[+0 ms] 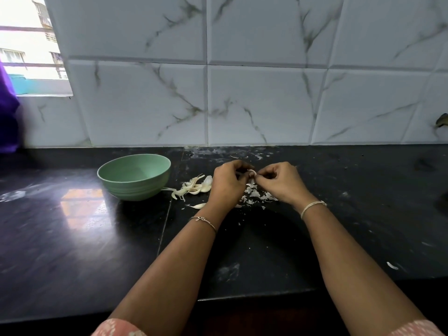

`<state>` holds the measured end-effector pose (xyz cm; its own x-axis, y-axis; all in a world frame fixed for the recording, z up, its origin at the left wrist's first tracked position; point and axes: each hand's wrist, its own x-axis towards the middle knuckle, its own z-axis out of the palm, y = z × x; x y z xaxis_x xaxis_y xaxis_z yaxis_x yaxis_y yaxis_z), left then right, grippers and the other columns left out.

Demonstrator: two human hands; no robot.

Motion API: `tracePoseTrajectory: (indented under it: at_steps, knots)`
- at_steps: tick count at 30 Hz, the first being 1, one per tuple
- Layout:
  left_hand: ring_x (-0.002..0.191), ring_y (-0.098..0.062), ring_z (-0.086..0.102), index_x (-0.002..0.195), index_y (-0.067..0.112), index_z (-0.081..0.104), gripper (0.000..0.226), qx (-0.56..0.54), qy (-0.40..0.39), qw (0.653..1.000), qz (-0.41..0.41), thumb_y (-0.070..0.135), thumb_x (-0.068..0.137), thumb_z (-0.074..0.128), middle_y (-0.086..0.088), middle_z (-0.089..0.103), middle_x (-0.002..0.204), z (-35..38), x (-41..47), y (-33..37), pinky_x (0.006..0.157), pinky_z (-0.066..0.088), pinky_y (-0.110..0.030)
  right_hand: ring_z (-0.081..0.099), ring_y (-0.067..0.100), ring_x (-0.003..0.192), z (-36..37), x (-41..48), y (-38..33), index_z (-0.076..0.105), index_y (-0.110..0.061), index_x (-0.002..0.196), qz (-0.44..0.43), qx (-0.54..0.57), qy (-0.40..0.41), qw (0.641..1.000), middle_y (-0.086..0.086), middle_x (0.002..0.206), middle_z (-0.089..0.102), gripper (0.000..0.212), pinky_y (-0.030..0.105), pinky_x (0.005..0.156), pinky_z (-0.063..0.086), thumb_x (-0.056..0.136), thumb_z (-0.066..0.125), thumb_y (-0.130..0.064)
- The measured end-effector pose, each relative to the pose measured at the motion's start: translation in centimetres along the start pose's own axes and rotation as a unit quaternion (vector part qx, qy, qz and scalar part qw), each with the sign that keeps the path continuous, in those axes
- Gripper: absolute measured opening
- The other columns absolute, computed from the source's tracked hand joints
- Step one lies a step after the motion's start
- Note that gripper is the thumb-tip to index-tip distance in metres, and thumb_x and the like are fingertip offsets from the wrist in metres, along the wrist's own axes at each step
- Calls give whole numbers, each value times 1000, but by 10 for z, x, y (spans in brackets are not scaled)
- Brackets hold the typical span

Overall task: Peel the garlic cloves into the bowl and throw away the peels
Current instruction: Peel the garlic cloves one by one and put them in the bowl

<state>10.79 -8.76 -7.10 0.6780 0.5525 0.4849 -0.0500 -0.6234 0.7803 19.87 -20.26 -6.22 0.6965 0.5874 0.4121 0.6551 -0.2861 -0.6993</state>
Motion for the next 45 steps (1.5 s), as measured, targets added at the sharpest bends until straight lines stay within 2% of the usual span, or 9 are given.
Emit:
tracePoseTrajectory:
  at_steps: [13, 17, 21, 28, 33, 36, 39, 42, 45]
  knots:
    - [90, -10, 66, 102, 16, 76, 20, 33, -30, 999, 30, 6, 89, 65, 2, 74, 98, -1, -1, 0, 87, 55, -31, 72, 21, 71, -2, -3, 0, 77, -14, 76, -4, 2, -26, 1000, 4, 68, 73, 8, 39, 73, 60, 81, 72, -19]
    - [88, -11, 68, 102, 16, 76, 19, 22, -33, 999, 22, 7, 89, 66, 1, 74, 96, 1, 0, -3, 86, 56, -33, 70, 16, 65, -2, -3, 0, 76, -14, 73, -21, -24, -21, 999, 1, 65, 72, 11, 34, 66, 59, 80, 72, -21]
    - [81, -9, 67, 102, 15, 76, 16, -45, -31, 998, -32, 12, 89, 67, 1, 74, 89, 1, 3, -4, 86, 57, -34, 60, 1, 54, -1, -2, -1, 76, -15, 72, -28, -22, 26, 999, -3, 62, 70, 7, 20, 57, 49, 76, 75, -21]
    - [67, -17, 60, 85, 16, 72, 16, -229, -78, 963, -115, 2, 90, 63, -9, 67, 76, 1, -1, 0, 75, 57, -34, 63, 11, 62, -5, -1, 2, 71, -20, 69, -4, -91, 95, 991, -6, 62, 67, 9, 27, 60, 50, 77, 72, -25]
    - [68, -14, 60, 92, 7, 66, 14, -333, -119, 920, -168, 0, 94, 55, -6, 62, 80, -4, -4, 6, 65, 58, -30, 65, 21, 87, -10, 1, 15, 76, -18, 99, 22, -190, 6, 982, 1, 92, 72, 17, 26, 73, 43, 93, 62, -26]
    - [64, -16, 63, 94, 10, 61, 14, -334, -122, 915, -189, 2, 97, 49, -8, 62, 84, -3, -3, 6, 60, 60, -32, 58, 11, 69, -11, 1, 11, 74, -16, 76, 6, -204, 28, 979, -9, 69, 57, 11, 20, 60, 37, 83, 76, -24]
    - [59, -12, 57, 100, 12, 62, 17, -309, -108, 927, -182, 5, 101, 46, -7, 57, 84, -1, -1, 2, 59, 59, -30, 51, 2, 61, -12, 0, 9, 58, -20, 67, -2, -169, 49, 984, -11, 68, 55, 26, 15, 53, 36, 73, 82, -12]
    - [61, -9, 53, 121, 11, 60, 27, -259, -114, 945, -168, 6, 103, 41, -6, 51, 88, 1, 1, -3, 59, 59, -27, 63, 10, 76, -8, 2, 7, 62, -19, 89, -12, -31, 22, 999, -2, 87, 69, 19, 27, 76, 55, 81, 76, -8]
    - [61, -10, 56, 131, 15, 55, 34, -211, -113, 961, -138, 5, 100, 46, -7, 60, 91, 4, 1, -4, 62, 58, -29, 69, 17, 86, -2, 3, 2, 67, -18, 95, -8, 81, 3, 997, 2, 93, 72, 14, 36, 81, 58, 84, 75, -17]
